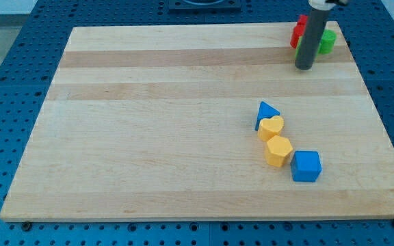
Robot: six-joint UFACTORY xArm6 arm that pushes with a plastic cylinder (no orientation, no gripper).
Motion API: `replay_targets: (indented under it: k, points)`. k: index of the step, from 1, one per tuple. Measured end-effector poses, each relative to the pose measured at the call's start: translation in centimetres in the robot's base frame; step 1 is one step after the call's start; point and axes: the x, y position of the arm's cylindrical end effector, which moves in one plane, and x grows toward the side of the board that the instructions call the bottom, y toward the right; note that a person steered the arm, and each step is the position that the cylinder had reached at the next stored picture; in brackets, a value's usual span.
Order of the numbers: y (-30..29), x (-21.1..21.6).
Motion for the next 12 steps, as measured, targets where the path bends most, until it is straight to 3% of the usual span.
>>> replay_targets:
  k: [5,7,9,12]
  points:
    - [0.3,19.6]
    - [-0.5,25.0]
    - [-4.1,26.0]
    - [-4.1,23.3]
